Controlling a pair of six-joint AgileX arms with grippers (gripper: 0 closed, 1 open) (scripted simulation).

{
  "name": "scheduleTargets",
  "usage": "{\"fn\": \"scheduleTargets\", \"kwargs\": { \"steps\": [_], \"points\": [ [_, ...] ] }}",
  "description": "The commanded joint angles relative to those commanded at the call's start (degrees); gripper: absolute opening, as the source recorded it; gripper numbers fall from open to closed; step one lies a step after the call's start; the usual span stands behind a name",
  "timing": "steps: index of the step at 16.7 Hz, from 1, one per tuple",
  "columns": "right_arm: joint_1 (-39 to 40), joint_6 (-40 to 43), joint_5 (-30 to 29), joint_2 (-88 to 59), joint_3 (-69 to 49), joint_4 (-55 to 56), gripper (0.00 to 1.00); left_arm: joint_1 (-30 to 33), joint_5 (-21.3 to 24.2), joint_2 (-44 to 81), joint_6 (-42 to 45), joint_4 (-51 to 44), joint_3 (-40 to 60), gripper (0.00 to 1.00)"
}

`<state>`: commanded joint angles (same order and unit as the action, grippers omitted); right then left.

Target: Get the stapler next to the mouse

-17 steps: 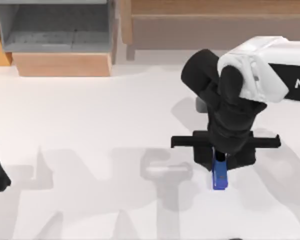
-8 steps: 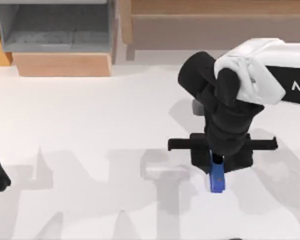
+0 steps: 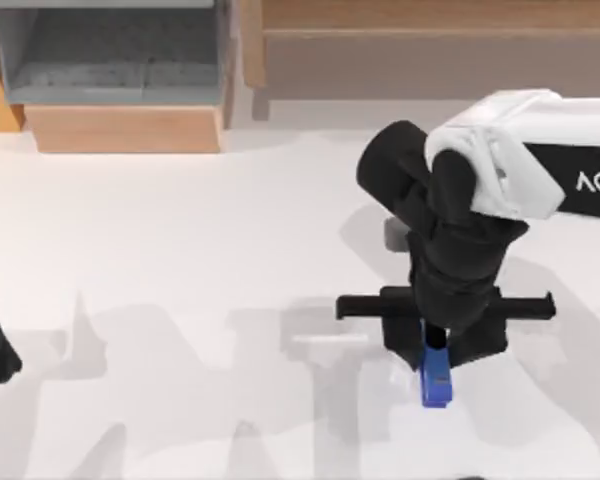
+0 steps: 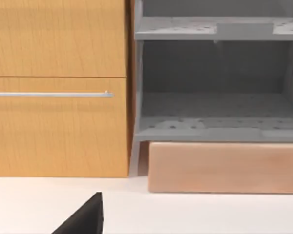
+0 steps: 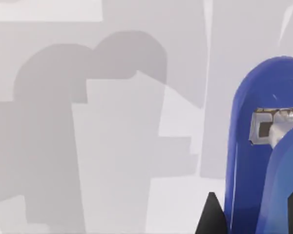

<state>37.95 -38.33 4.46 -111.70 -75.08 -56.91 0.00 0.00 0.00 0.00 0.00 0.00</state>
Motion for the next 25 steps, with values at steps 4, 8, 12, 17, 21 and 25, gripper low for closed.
{"fn": "scheduleTargets", "kwargs": {
  "steps": [4,8,12,17,21,25],
  "points": [
    [-0.28,-0.03,-1.09,0.55,0.18,2.4,0.0,0.0,0.0,0.0,0.0,0.0,0.0,1.0],
    [-0.83,-0.16,-3.3,0.21,0.6,5.92,0.0,0.0,0.0,0.0,0.0,0.0,0.0,1.0],
    [-1.06,-0.23,-4.1,-1.34,1.91,7.25,0.0,0.0,0.0,0.0,0.0,0.0,0.0,1.0],
    [-1.06,-0.23,-4.1,-1.34,1.91,7.25,0.15,0.0,0.0,0.0,0.0,0.0,0.0,1.0],
    [-1.06,-0.23,-4.1,-1.34,1.91,7.25,0.45,0.0,0.0,0.0,0.0,0.0,0.0,1.0],
    [-1.06,-0.23,-4.1,-1.34,1.91,7.25,0.75,0.0,0.0,0.0,0.0,0.0,0.0,1.0]
  ]
}}
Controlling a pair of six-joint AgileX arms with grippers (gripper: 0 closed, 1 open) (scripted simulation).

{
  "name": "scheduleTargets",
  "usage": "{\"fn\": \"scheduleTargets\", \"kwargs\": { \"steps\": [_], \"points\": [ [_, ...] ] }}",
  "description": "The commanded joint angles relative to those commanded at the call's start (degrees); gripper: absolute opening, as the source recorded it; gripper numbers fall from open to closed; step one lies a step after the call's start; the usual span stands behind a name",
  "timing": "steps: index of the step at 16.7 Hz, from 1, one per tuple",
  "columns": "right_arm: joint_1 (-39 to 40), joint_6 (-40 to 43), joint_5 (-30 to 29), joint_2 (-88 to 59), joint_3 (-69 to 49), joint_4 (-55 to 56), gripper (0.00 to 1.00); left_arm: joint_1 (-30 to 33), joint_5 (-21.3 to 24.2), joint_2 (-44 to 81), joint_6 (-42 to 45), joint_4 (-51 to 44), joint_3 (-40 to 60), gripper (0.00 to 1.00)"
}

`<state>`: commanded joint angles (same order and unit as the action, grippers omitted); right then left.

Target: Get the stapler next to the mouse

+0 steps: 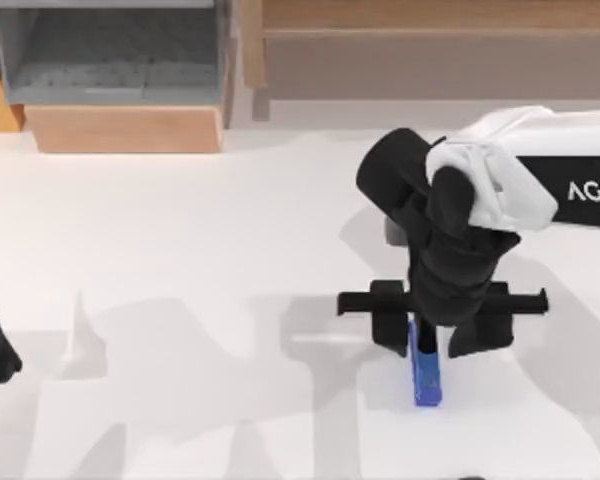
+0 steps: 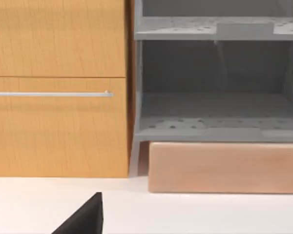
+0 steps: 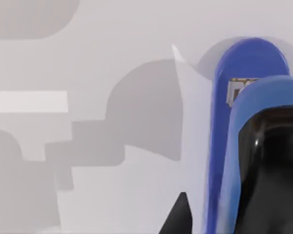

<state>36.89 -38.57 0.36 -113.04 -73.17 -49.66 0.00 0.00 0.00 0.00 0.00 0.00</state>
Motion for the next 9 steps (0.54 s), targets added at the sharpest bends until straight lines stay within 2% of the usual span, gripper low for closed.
{"fn": "scheduleTargets", "kwargs": {
  "steps": [3,9],
  "points": [
    [0.0,0.0,0.0,0.0,0.0,0.0,0.98,0.0,0.0,0.0,0.0,0.0,0.0,1.0],
    [0.0,0.0,0.0,0.0,0.0,0.0,1.0,0.0,0.0,0.0,0.0,0.0,0.0,1.0]
  ]
}}
